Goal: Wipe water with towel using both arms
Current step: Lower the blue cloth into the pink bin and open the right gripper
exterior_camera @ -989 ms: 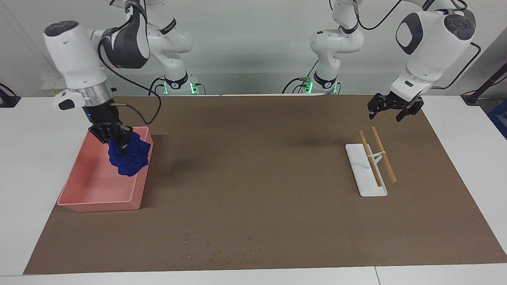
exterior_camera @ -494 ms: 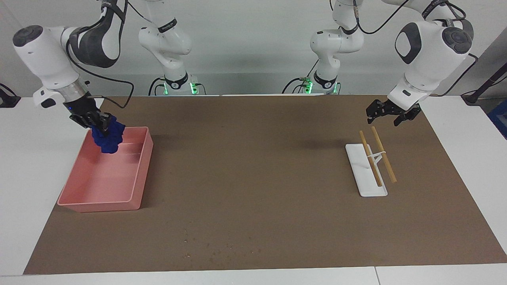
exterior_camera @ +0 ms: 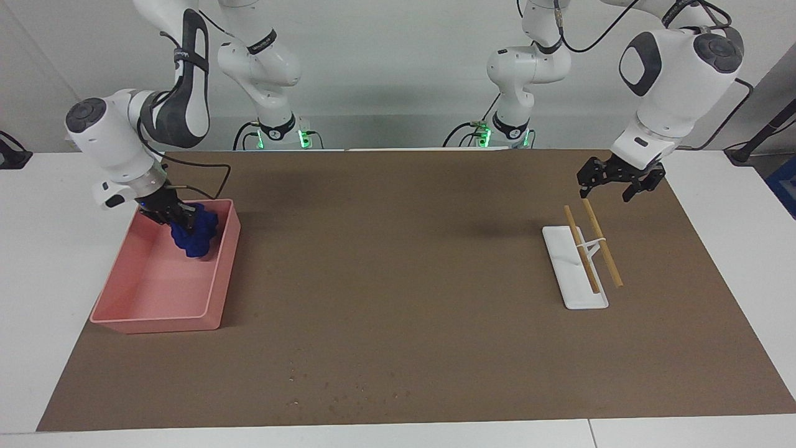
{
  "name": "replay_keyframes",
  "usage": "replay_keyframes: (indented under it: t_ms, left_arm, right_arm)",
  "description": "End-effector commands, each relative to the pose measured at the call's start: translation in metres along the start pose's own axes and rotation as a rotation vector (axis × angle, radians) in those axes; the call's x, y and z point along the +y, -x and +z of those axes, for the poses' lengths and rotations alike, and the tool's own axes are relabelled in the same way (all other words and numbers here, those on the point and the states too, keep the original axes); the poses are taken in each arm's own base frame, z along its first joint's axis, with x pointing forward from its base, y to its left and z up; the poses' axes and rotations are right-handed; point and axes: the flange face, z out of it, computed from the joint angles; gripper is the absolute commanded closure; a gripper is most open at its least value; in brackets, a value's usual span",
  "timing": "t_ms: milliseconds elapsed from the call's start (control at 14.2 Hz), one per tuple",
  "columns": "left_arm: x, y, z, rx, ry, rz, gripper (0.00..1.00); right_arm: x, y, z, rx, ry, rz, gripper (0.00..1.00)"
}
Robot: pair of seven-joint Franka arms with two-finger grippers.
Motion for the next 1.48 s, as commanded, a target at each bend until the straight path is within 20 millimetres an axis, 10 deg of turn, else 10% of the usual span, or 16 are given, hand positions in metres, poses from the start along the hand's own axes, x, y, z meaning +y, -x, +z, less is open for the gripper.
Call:
replay_keyframes:
  t_ms: [0, 353, 918, 1130, 1413]
  left_arm:
    - [0.001, 0.004, -0.002, 0.017, -0.008, 0.014, 0.00]
    - [0.003, 0.004, -0.005, 0.022, -0.007, 0.017, 0.00]
    - [0.004, 0.003, -0.009, 0.034, -0.009, 0.006, 0.00]
    - [0.002, 0.003, -0.008, 0.037, -0.010, 0.006, 0.00]
    - [0.002, 0.003, -0.010, 0.040, -0.010, 0.012, 0.00]
  right_arm:
    - [-0.002, -0.003, -0.018, 0.025, 0.022, -0.025, 0.03]
    - [-0.022, -0.014, -0.101, -0.005, 0.057, -0.075, 0.00]
    - [-0.159, -0.015, -0.230, 0.085, 0.076, 0.032, 0.00]
    - [-0.151, -0.012, -0.263, 0.083, -0.026, 0.118, 0.00]
    - [-0.122, 0.015, -0.256, 0.031, 0.044, 0.051, 0.00]
